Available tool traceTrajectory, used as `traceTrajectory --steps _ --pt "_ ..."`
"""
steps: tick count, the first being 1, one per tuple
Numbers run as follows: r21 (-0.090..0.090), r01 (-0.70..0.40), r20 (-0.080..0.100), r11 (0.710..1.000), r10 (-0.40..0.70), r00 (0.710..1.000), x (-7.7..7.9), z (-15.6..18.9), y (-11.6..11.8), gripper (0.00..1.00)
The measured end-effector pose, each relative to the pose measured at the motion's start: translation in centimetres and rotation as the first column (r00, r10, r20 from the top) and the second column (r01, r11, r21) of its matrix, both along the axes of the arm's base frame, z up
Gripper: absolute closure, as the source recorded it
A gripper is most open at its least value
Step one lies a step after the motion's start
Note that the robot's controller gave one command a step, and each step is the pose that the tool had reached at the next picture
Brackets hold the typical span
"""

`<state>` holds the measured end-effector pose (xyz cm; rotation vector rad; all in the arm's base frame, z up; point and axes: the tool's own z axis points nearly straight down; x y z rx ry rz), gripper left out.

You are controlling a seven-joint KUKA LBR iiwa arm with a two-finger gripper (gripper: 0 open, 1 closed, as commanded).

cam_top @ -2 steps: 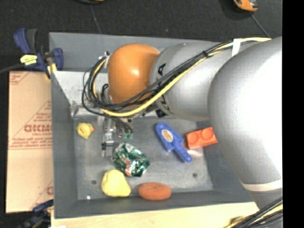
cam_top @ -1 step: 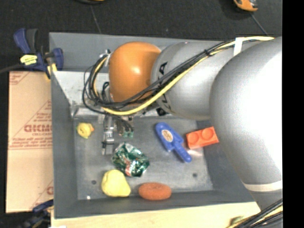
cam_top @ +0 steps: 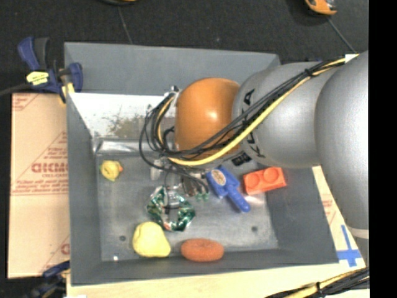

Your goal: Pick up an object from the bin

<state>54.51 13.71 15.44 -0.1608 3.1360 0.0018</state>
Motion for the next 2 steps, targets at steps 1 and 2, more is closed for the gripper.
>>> traceTrajectory --steps 1,2 --pt "0.001 0.01 0.004 1.0 -0.01 1.0 -1.6 -0.9 -1.0 0.0" --pt "0.001 -0.052 0.003 0.999 0.052 0.999 -3.1 -0.6 -2.1 0.0"
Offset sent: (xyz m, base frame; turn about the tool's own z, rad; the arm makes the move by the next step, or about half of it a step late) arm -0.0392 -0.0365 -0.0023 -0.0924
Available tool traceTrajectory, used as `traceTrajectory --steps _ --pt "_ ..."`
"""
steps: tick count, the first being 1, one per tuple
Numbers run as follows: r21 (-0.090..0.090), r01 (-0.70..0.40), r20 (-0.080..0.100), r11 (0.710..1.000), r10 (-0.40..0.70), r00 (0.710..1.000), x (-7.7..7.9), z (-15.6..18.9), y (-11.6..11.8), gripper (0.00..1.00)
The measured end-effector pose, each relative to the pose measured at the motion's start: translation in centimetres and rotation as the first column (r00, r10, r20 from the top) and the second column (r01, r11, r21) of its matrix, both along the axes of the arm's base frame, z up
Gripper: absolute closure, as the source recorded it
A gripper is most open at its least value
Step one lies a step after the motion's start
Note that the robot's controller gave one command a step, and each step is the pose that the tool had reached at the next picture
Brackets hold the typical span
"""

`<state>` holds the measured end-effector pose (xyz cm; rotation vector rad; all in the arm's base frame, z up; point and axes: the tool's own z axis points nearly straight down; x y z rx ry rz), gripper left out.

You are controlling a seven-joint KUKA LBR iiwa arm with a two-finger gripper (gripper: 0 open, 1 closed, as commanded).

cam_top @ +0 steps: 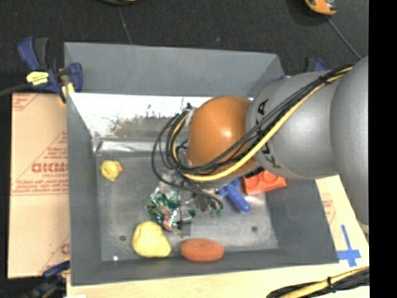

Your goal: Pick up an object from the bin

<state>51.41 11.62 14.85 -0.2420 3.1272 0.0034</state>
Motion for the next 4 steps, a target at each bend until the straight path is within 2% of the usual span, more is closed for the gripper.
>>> traceTrajectory --steps 1,2,3,4 --pt "0.0 -0.051 -0.005 0.999 0.051 0.999 -4.3 -0.3 -4.1 0.0" --pt "0.003 -0.025 0.006 1.0 0.025 1.0 -2.3 0.0 -3.9 1.0" --pt "0.003 -0.024 0.006 1.0 0.024 1.0 -2.3 0.0 -3.9 1.0" --pt "-0.001 -0.293 0.007 0.956 0.293 0.956 -3.0 -0.7 -3.8 1.0"
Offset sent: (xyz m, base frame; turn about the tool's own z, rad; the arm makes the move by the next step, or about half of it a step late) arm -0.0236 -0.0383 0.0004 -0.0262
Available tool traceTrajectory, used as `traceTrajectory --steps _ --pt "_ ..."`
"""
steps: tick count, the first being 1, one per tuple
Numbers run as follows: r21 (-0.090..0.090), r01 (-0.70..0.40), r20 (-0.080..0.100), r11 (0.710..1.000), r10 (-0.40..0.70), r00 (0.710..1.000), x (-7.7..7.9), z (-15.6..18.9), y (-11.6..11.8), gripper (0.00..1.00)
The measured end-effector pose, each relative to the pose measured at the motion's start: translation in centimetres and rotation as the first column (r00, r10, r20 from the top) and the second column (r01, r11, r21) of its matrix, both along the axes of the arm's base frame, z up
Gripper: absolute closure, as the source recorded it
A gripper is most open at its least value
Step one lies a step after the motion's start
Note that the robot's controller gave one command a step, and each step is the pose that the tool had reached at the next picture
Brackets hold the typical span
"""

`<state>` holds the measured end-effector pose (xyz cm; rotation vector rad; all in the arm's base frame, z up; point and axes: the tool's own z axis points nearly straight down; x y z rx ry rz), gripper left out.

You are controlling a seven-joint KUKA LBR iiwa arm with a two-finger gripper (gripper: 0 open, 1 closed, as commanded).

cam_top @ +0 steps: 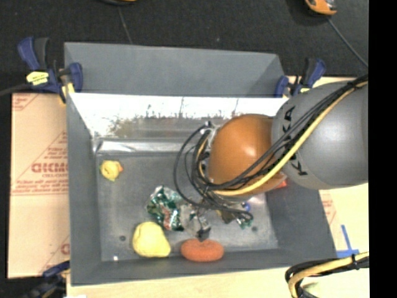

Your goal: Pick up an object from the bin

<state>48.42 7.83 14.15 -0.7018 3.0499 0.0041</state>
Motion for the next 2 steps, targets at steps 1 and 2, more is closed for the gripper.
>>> traceTrajectory --steps 1,2 --pt "0.002 0.08 0.001 0.997 -0.08 0.997 0.0 2.0 0.7 1.0" --pt "0.001 0.074 0.002 0.997 -0.074 0.997 -0.5 3.2 1.0 1.0"
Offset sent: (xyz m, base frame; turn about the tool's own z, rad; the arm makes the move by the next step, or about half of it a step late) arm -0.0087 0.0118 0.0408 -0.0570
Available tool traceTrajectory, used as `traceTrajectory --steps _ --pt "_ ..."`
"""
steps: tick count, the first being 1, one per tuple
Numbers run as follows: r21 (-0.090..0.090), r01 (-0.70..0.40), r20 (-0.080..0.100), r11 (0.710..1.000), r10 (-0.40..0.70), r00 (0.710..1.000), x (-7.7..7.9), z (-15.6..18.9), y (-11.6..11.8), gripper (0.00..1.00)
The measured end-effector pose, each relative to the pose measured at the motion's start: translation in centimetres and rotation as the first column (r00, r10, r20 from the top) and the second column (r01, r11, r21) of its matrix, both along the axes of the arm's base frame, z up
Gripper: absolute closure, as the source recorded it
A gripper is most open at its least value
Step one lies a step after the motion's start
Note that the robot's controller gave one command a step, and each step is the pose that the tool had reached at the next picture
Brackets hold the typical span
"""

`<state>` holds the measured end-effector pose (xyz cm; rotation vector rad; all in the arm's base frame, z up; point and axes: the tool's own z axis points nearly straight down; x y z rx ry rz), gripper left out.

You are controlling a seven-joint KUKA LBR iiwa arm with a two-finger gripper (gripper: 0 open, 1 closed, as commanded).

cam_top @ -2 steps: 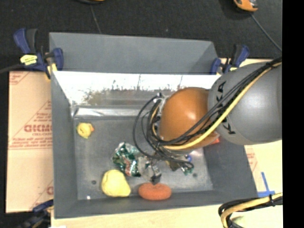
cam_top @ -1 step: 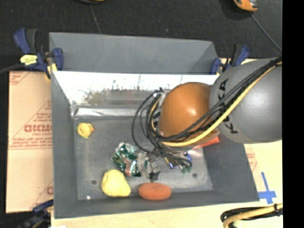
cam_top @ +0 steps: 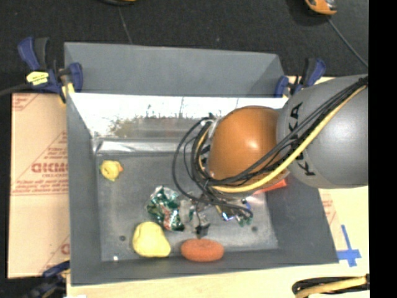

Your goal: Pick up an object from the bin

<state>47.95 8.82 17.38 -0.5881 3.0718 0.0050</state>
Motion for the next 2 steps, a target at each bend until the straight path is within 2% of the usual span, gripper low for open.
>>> traceTrajectory --steps 1,2 --pt "0.002 0.015 0.001 1.0 -0.015 1.0 0.8 -0.7 0.0 1.0" --pt "0.002 -0.003 0.006 1.0 0.003 1.0 0.3 0.7 0.3 1.0"
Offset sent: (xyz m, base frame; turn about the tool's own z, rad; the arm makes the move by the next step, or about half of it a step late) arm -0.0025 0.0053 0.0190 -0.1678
